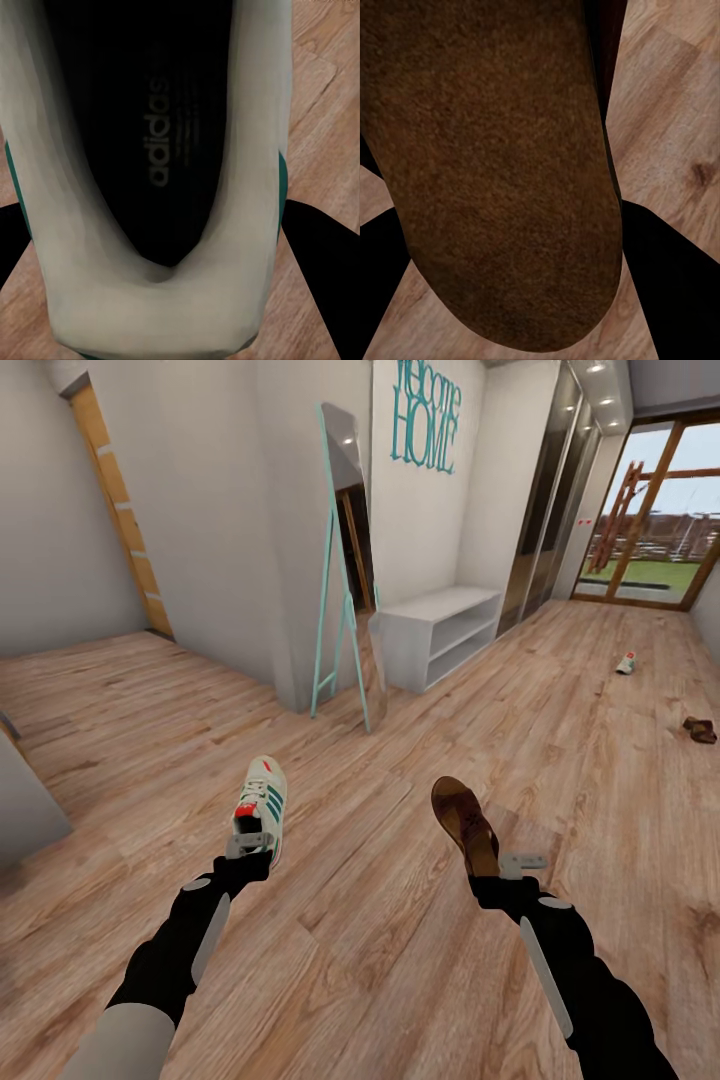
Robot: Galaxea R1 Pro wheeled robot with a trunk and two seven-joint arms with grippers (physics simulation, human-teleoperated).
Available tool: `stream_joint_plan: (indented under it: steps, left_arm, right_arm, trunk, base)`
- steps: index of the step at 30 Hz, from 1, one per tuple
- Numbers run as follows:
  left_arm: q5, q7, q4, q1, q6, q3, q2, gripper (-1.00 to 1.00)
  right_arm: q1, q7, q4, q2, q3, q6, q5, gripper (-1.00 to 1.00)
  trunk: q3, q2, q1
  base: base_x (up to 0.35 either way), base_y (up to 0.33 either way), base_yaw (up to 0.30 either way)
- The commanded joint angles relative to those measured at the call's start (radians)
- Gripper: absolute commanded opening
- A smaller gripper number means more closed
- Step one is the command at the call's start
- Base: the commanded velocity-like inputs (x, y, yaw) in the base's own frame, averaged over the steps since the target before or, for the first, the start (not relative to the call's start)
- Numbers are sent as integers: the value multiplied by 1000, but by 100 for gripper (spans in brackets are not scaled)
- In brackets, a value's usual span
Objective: Pick up the two gym shoes and the two sandals from the corridor floor and place them onto the hallstand (shoe rack) in the corridor, making sure they are on the rack and not on the floor. Arrange them so the two gym shoes are next to each other and the two sandals are next to each other.
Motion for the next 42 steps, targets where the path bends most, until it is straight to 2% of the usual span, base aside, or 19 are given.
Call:
stream_joint_plan:
  steps: [1,11,22,35,42]
  left_arm:
    - [4,-5,-1,0,6,4,-1,-100]
    - [4,-5,-1,0,5,5,-1,-100]
    - [4,-5,-2,0,5,5,-1,-100]
    - [4,-5,-2,0,6,4,-1,-100]
    - [4,-5,-2,0,6,4,-1,-100]
  right_arm:
    - [-1,0,-1,0,0,5,-1,-100]
    - [0,0,0,0,0,-1,3,-100]
    - [0,0,-2,0,-2,-1,3,-100]
    - [0,0,-2,0,-2,-1,3,-100]
    - [0,0,-2,0,-2,-1,3,-100]
  trunk:
    - [0,0,0]
    - [1,0,0]
    - [1,0,0]
    - [1,0,0]
    - [-21,-49,27]
  base:
    - [0,0,0]
    - [-5,0,0]
    - [-180,-19,14]
    - [-8,-2,264]
    - [0,0,296]
